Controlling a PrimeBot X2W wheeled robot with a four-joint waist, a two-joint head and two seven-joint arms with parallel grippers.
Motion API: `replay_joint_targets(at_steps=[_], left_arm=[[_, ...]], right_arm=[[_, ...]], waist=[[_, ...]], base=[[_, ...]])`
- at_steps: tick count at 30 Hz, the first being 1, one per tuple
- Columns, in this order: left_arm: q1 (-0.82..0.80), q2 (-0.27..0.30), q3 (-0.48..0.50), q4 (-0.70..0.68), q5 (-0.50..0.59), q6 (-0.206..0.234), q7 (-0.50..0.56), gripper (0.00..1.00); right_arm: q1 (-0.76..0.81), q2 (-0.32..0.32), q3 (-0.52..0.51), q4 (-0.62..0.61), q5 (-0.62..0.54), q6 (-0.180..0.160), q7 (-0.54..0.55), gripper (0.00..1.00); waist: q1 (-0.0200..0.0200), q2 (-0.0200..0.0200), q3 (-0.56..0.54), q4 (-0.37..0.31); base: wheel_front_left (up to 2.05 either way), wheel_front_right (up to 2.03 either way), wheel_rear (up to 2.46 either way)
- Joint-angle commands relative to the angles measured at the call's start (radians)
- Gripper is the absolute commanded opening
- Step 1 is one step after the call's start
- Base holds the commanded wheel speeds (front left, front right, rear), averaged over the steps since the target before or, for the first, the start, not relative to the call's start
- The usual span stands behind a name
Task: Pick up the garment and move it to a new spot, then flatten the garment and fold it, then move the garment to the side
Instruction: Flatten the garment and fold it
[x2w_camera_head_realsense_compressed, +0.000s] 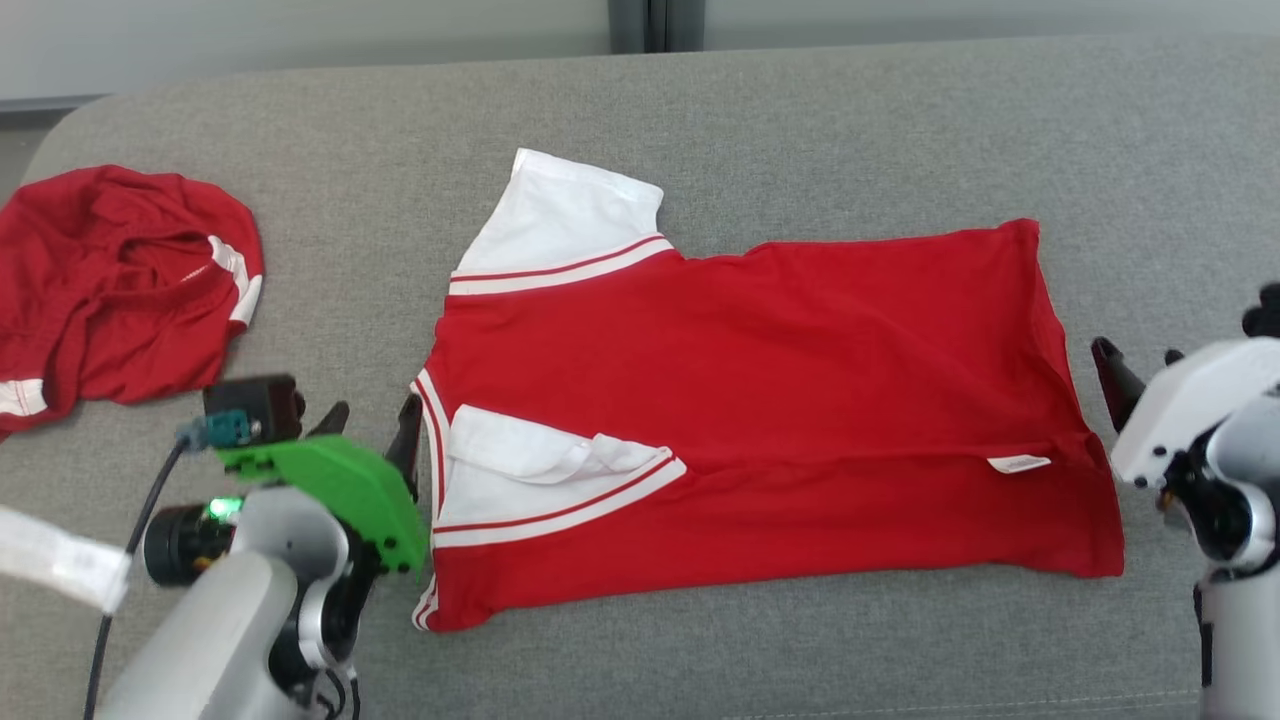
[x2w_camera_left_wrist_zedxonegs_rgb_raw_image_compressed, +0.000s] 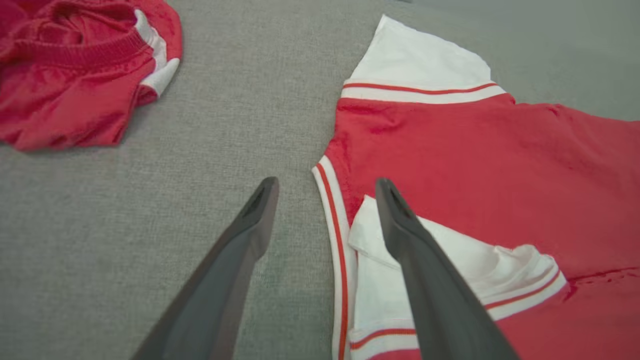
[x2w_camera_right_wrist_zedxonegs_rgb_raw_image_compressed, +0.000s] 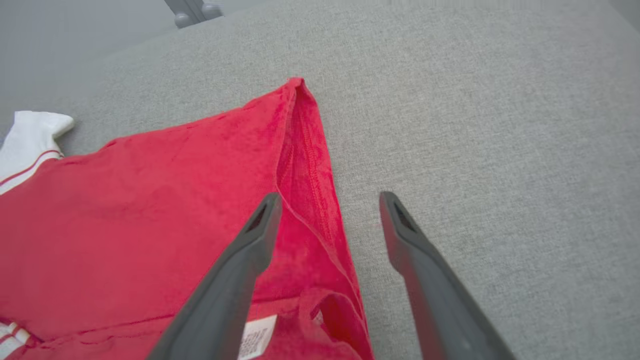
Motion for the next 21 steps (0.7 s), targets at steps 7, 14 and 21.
replay_joint_targets(at_steps=[7, 14, 21], left_arm=[[-0.365, -0.069, -0.01, 0.185, -0.01, -0.052, 0.141, 1.0], [-0.574, -0.079, -0.039, 0.378, 0.035, -0.106, 0.174, 1.0], [-0.705, -0.085, -0.073, 0.506, 0.072, -0.161, 0.184, 1.0]], right_arm=[[-0.308, -0.077, 0.144, 0.088, 0.008, 0.0, 0.147, 1.0], [-0.508, -0.082, 0.247, 0.202, 0.038, 0.0, 0.137, 1.0], [-0.594, -0.076, 0.316, 0.274, 0.062, 0.0, 0.077, 1.0]], waist=[[0.0, -0.0001, 0.139, -0.045], [0.0, -0.0001, 0.251, -0.111], [0.0, -0.0001, 0.312, -0.166]], base=[[0.0, 0.0, 0.0], [0.0, 0.0, 0.0], [0.0, 0.0, 0.0]])
